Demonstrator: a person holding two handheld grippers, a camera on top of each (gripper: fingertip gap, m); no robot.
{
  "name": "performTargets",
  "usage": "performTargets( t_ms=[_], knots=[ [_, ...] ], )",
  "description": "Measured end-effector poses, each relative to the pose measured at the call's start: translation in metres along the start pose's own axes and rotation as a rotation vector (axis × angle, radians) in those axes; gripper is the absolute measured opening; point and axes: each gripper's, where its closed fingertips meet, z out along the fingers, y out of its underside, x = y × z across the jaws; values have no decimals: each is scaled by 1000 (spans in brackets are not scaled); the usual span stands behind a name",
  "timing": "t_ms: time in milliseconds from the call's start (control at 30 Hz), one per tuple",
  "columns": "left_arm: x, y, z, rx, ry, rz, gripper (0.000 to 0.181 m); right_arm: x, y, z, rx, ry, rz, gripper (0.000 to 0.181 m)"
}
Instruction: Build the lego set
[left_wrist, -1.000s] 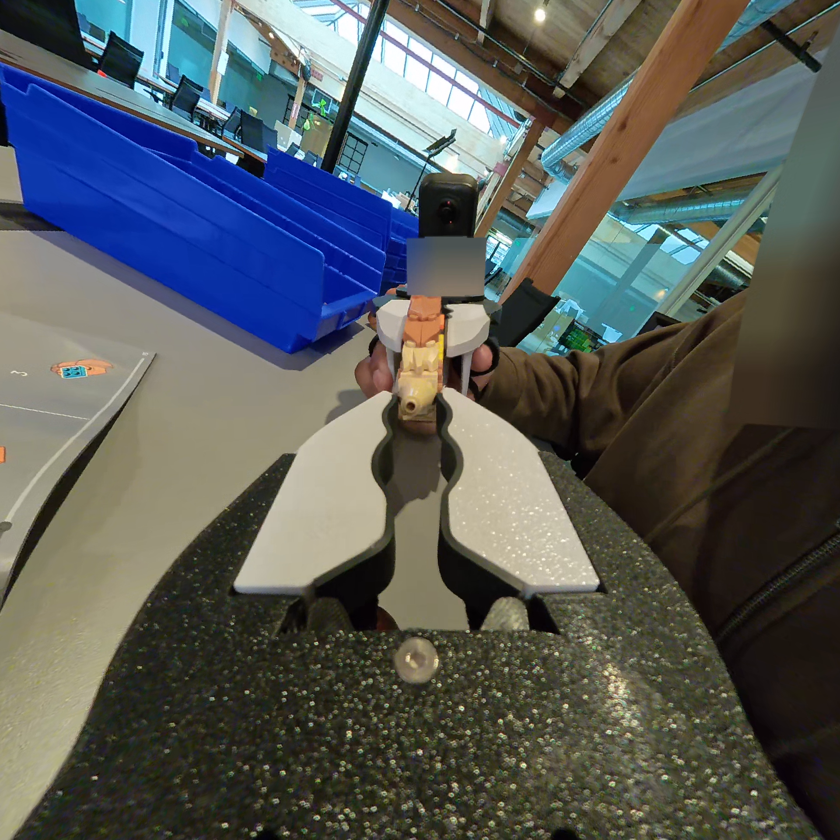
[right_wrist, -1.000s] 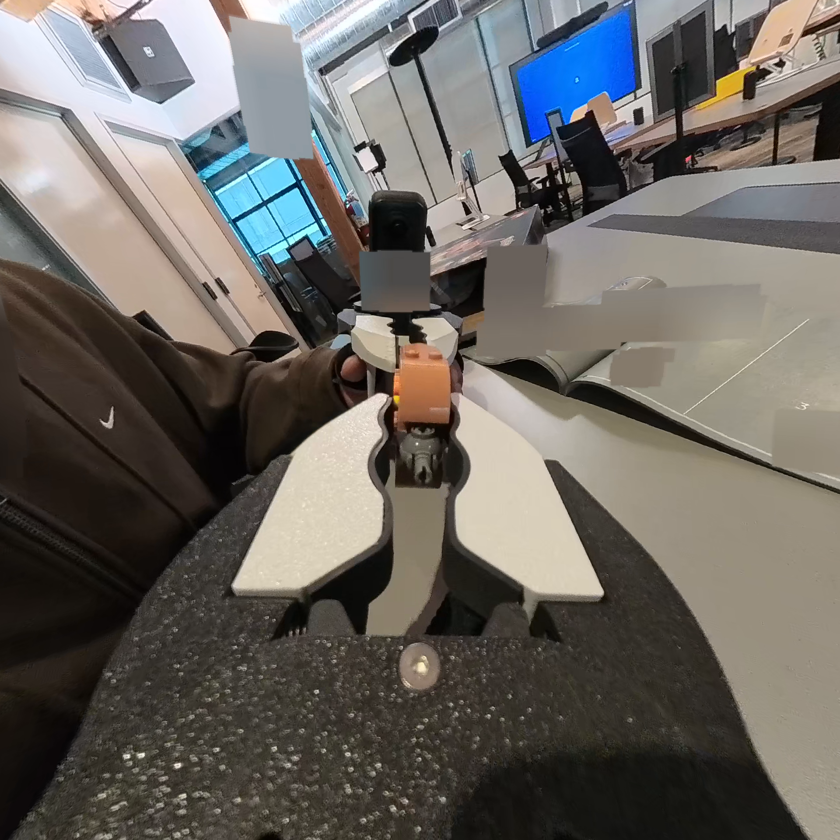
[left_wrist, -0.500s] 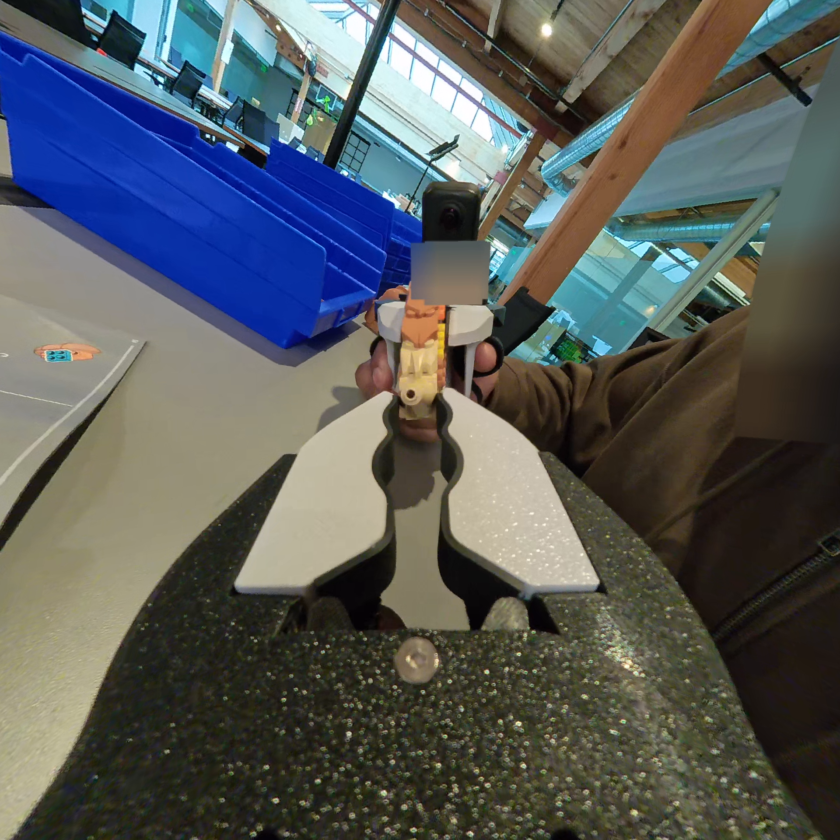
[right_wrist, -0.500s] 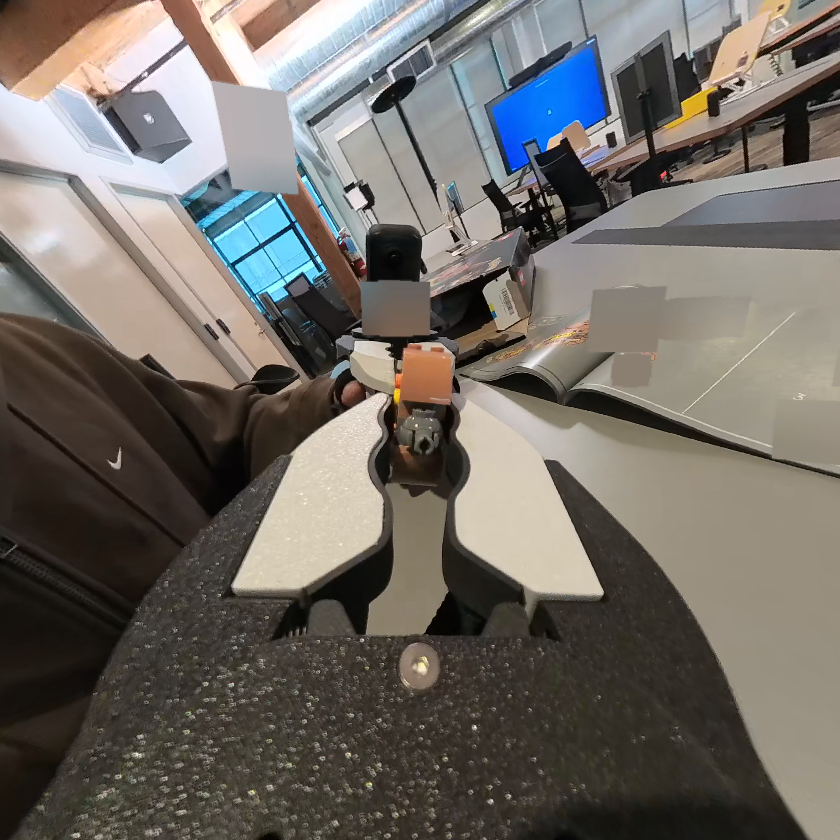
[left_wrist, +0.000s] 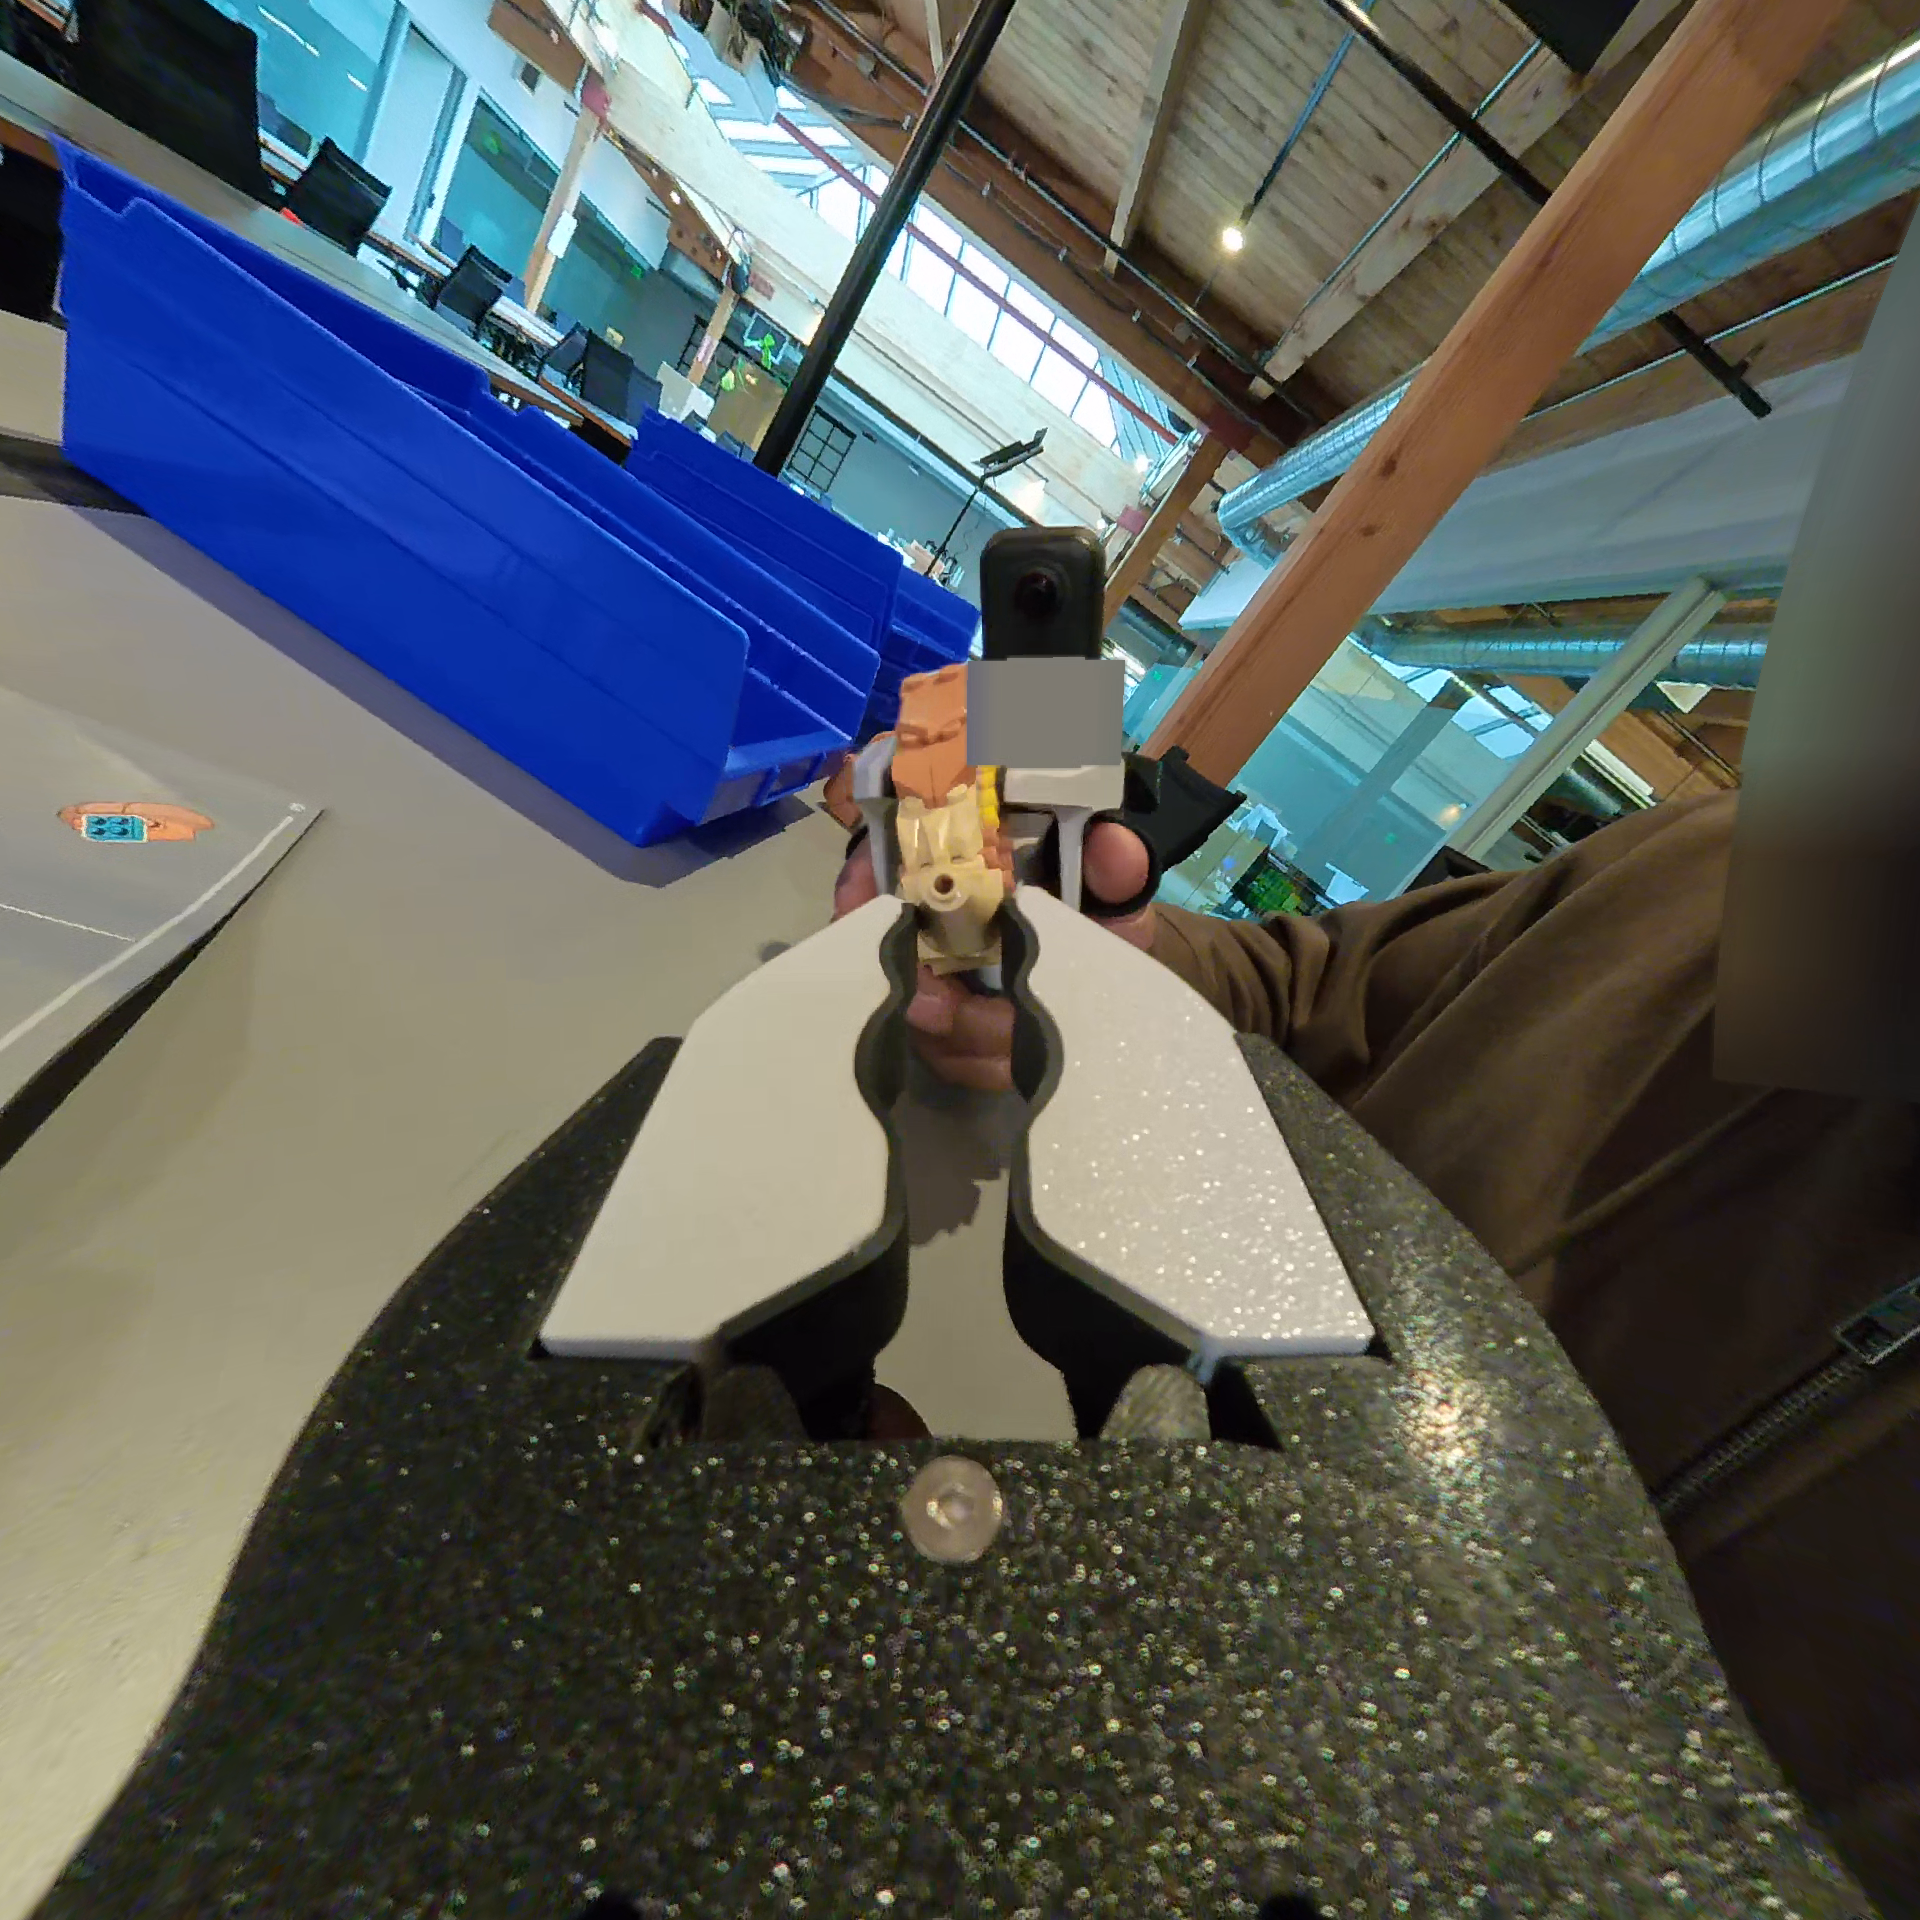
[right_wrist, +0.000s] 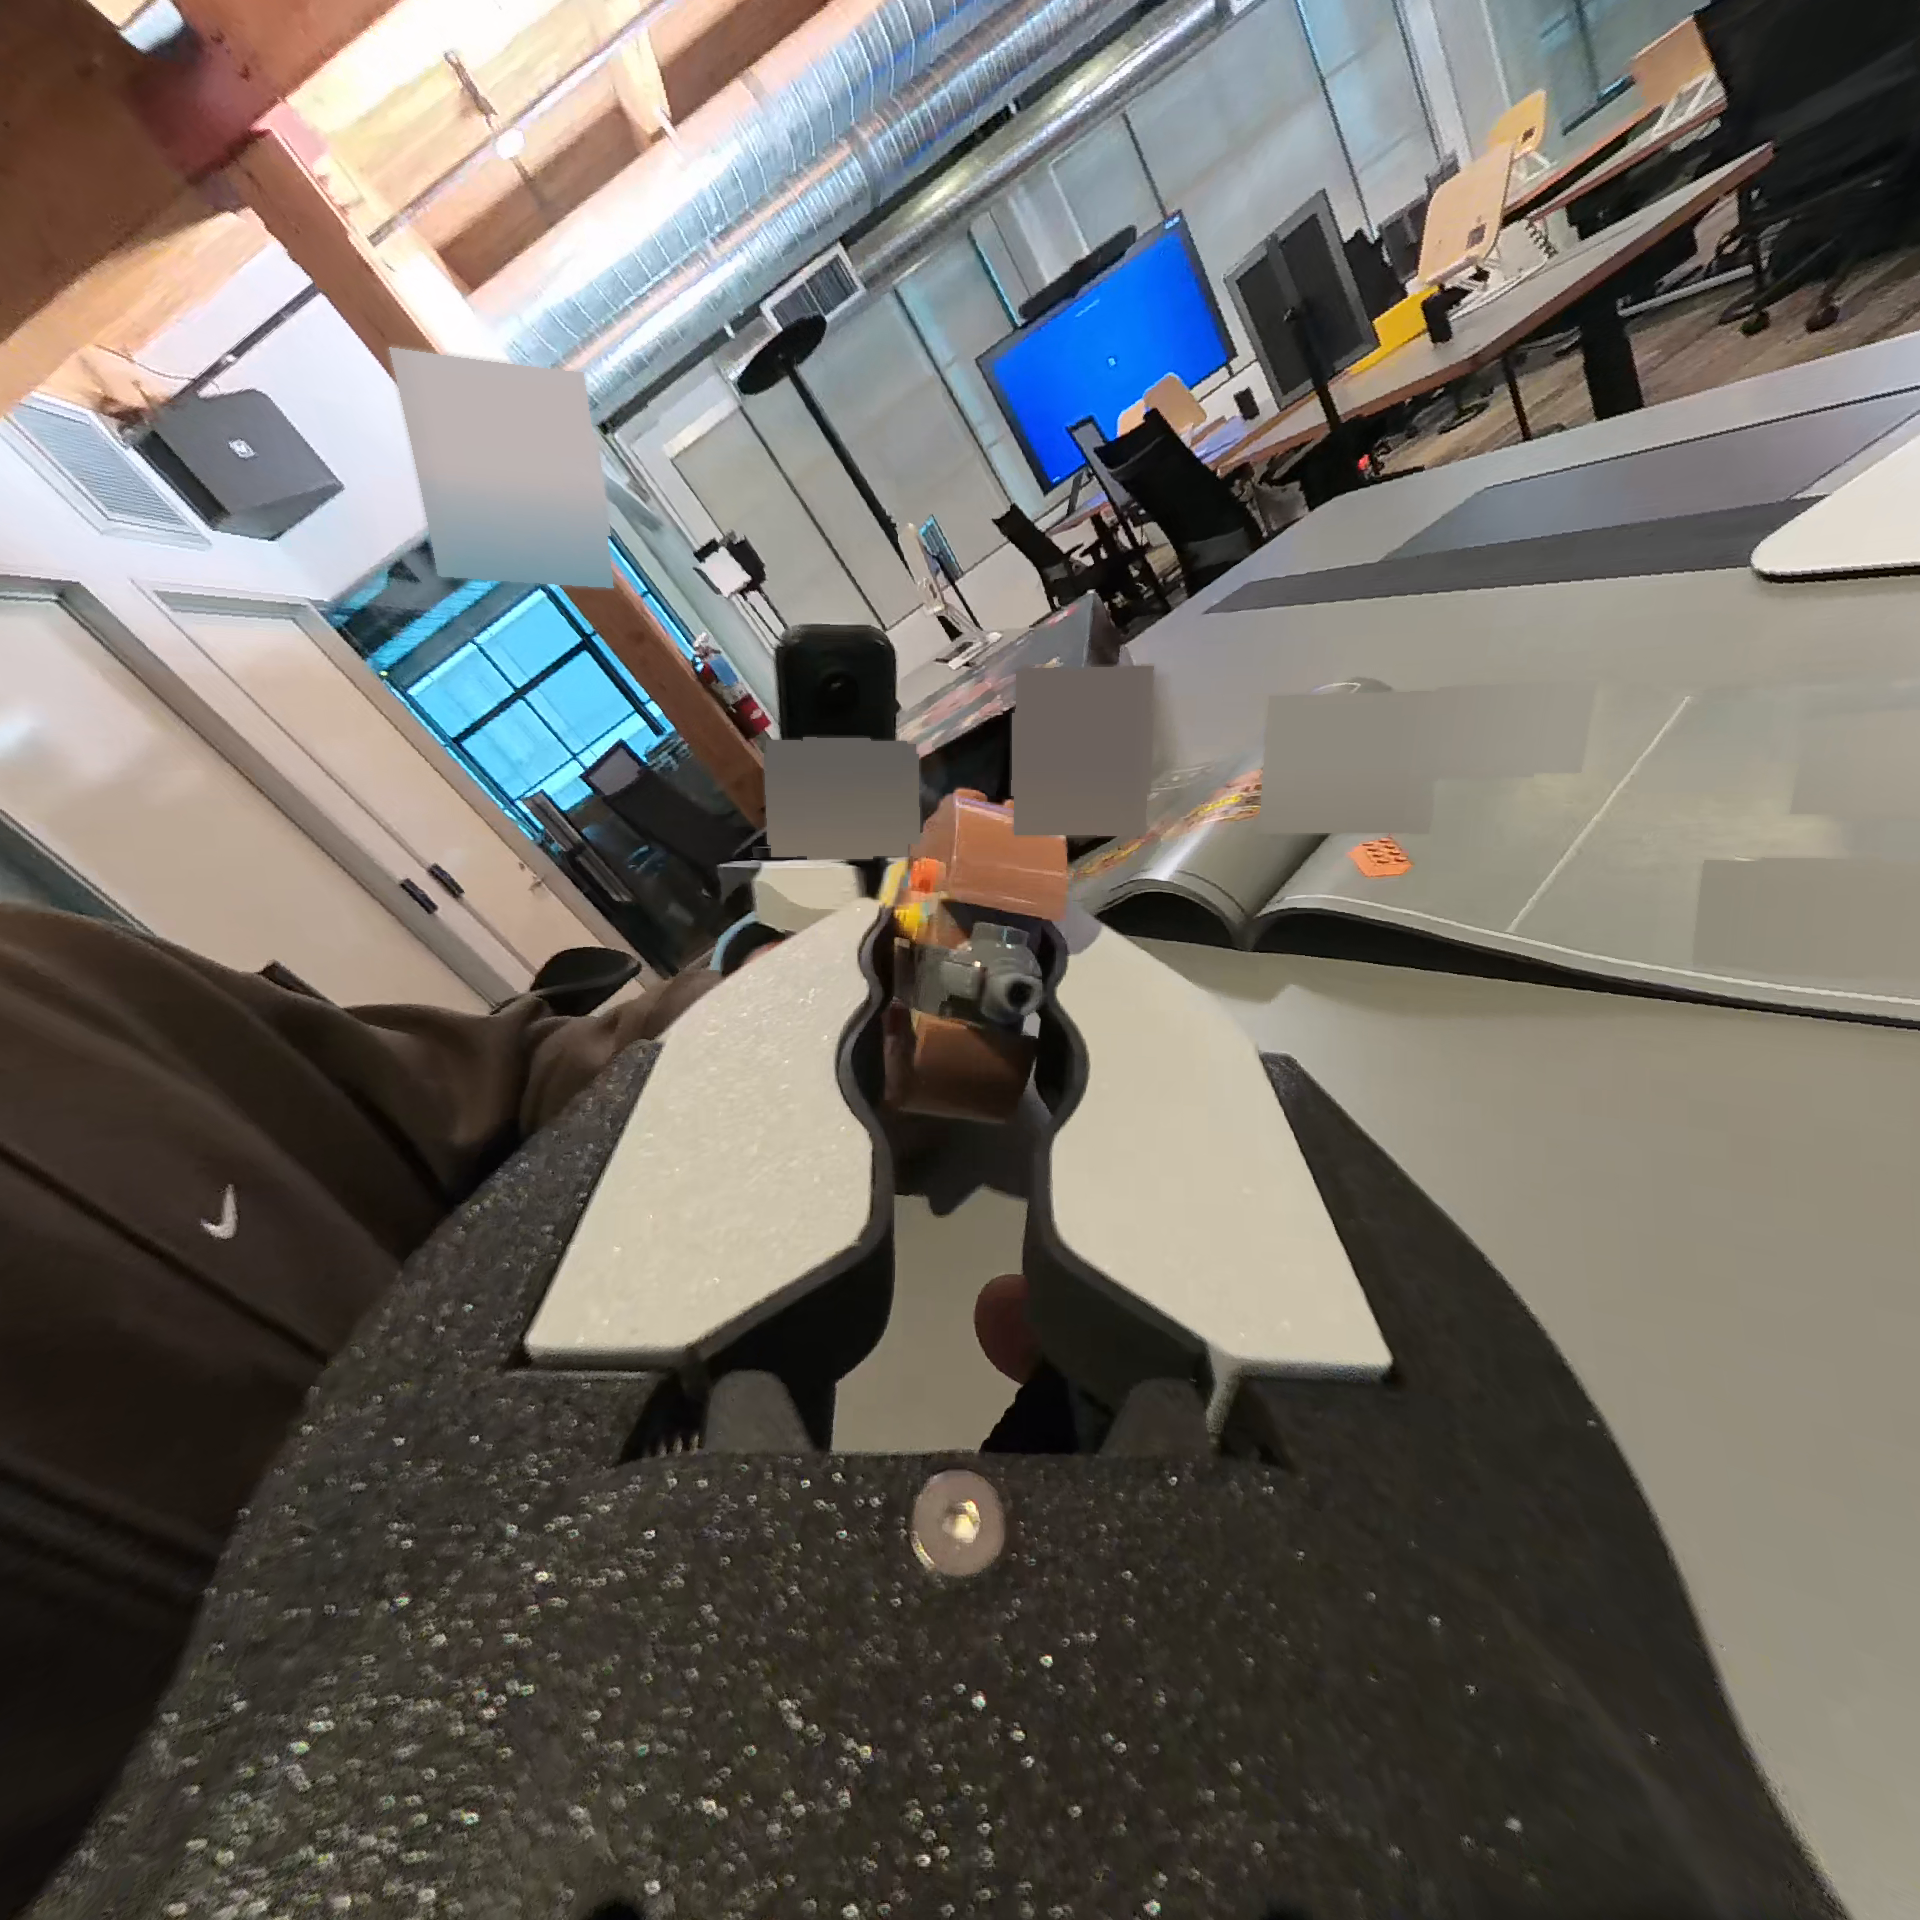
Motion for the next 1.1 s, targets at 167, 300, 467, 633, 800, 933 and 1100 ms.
performTargets(
  t_ms=[167,300,467,633,800,933,1100],
  knots=[
    [3,6,3,-35,3,32,15,-8,11,6,-38,-22,5,25],
    [5,9,4,-49,4,46,15,-10,15,8,-46,-27,6,21],
    [5,10,5,-54,1,50,15,-9,15,7,-50,-26,21,21],
    [4,3,3,-5,1,17,15,-9,12,7,-30,-30,38,21],
    [4,0,3,27,6,1,15,-12,10,10,-8,-35,44,21],
    [5,0,3,28,20,-19,15,-13,7,9,13,-40,52,21],
    [6,0,3,26,20,-13,15,-13,7,9,12,-35,32,21]
  ],
)
